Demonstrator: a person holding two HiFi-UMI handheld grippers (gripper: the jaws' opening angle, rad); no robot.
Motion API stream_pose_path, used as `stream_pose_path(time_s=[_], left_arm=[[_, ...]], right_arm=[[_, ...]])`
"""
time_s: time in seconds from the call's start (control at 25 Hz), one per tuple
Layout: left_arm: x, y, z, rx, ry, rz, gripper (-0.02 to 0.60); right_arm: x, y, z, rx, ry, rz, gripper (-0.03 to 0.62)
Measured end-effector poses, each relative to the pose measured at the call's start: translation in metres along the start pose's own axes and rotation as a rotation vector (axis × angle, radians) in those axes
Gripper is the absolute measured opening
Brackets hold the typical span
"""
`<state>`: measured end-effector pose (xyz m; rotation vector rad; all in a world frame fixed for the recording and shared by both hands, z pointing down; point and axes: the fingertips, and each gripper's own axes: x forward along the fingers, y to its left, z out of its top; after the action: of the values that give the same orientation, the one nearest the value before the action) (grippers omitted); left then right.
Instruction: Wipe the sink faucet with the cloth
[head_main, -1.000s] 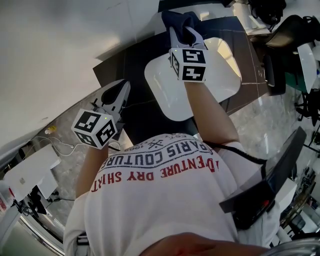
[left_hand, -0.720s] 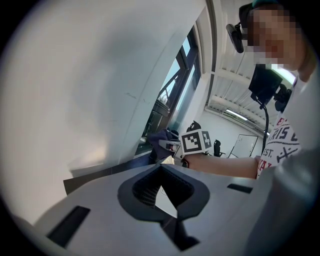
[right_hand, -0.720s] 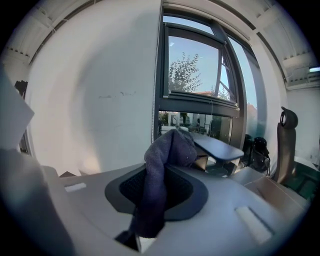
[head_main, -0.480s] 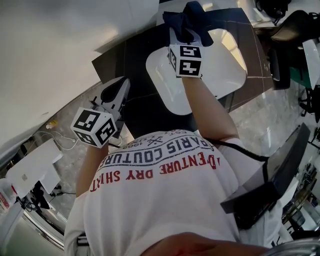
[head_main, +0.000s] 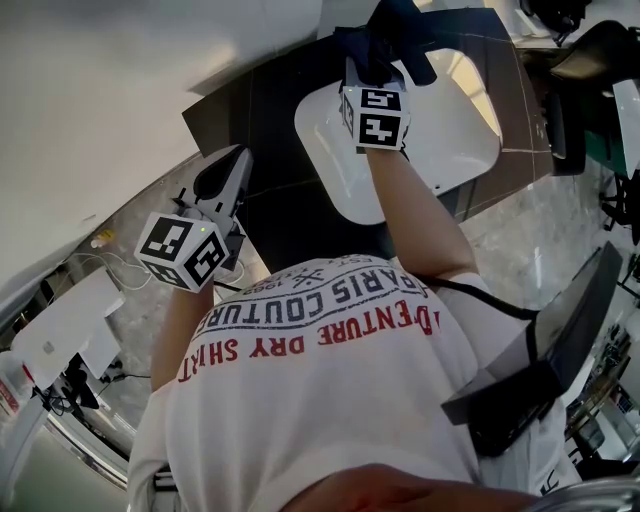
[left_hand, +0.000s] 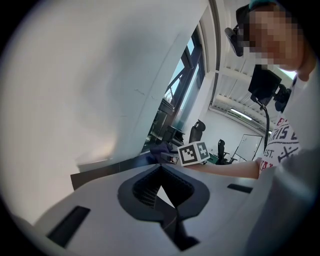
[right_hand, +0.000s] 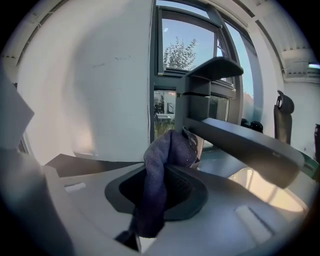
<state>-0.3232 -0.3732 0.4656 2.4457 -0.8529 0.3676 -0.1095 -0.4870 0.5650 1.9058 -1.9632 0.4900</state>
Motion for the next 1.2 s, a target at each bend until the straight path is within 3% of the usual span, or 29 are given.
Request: stream_pose_path(time_s=[0.28, 0.64, 1.2], left_arm=[[-0.001, 0.001, -0.001, -0.002, -0.004, 0.002, 0.001], [-0.003, -0.007, 0.008, 0.009, -0.025, 0.002, 0.002], [-0.001, -0.019, 0.009, 0.013, -0.025, -0.007, 0.001]], right_arm=[[-0.002, -0.001, -0.008, -0.009, 0.012, -0.008, 0.067], [-0.034, 0.026, 0.054, -0.041, -0.148, 0.057, 0.067], [-0.032, 0.006, 0.046, -0.018, -0.112, 0.001, 0.067]])
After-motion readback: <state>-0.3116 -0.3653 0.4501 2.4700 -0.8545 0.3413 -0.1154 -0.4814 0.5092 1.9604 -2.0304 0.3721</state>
